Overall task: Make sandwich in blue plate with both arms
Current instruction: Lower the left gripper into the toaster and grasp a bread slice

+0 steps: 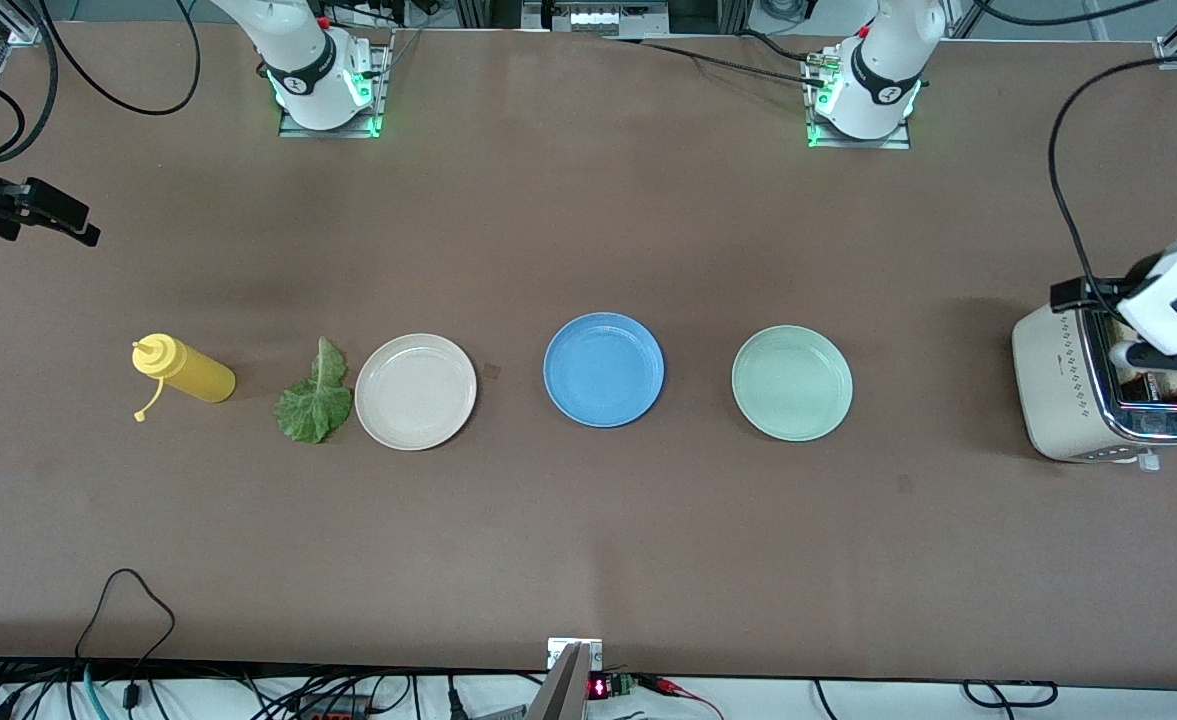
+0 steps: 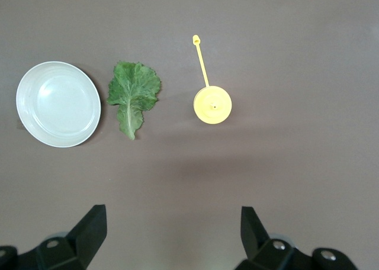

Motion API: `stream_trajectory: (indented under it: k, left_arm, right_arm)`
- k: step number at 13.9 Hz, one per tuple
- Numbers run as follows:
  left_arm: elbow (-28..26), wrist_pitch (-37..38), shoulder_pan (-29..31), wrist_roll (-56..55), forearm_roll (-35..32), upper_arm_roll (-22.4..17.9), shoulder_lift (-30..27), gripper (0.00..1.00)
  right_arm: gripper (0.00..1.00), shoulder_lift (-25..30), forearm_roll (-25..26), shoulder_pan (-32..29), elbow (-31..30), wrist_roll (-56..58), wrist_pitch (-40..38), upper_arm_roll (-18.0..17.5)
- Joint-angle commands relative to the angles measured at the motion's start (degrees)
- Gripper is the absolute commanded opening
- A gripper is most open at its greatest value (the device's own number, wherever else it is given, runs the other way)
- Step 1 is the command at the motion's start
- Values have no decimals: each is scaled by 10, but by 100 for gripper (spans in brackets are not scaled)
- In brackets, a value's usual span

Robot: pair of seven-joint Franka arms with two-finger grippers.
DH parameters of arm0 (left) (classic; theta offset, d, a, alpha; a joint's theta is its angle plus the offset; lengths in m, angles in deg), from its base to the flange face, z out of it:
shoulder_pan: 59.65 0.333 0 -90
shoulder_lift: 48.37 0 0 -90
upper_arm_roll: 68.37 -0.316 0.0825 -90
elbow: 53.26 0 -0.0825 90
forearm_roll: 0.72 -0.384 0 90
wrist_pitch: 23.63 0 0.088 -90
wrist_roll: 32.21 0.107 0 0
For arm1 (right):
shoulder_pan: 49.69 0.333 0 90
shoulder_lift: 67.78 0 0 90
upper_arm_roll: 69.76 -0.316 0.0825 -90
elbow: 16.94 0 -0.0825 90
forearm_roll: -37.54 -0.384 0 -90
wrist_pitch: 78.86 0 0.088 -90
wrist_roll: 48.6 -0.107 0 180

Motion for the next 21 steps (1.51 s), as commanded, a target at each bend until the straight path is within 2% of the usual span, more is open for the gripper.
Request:
stream_trajectory:
  k: [1,4,5,9,10,11,12,13,15,19,21]
  left_arm:
    - [13,-53,50,64,-10,5,44,100]
    - [10,-81,71,96,-9,5,65,100]
    - [9,-84,76,97,-9,5,70,95]
    - [5,-112,106,97,-9,5,100,91]
    - [4,-108,105,97,-9,5,99,84]
    - [3,-107,106,97,-9,5,99,72]
    - [0,-99,107,97,-9,5,99,59]
    - [-3,-82,108,97,-8,5,98,39]
    - [0,-52,108,97,-8,5,95,18]
    - [21,-35,102,93,-10,16,92,8]
    - [64,7,86,93,-13,26,88,5]
  right_arm:
    - [100,2,6,-1,6,0,-10,-2]
    - [100,2,6,-1,6,0,-9,-2]
    - [100,2,6,-1,7,0,-9,-2]
    - [100,1,6,-1,6,0,-9,-2]
    - [100,1,6,-1,6,0,-9,-2]
    - [100,1,6,-1,7,0,-9,-3]
    - [100,1,6,-1,7,0,-9,-2]
    - [100,1,6,-1,6,0,-9,-3]
    - [100,1,6,-1,6,0,-9,-2]
    - [100,1,6,-1,6,0,-9,-3]
    - [100,1,6,-1,6,0,-9,-3]
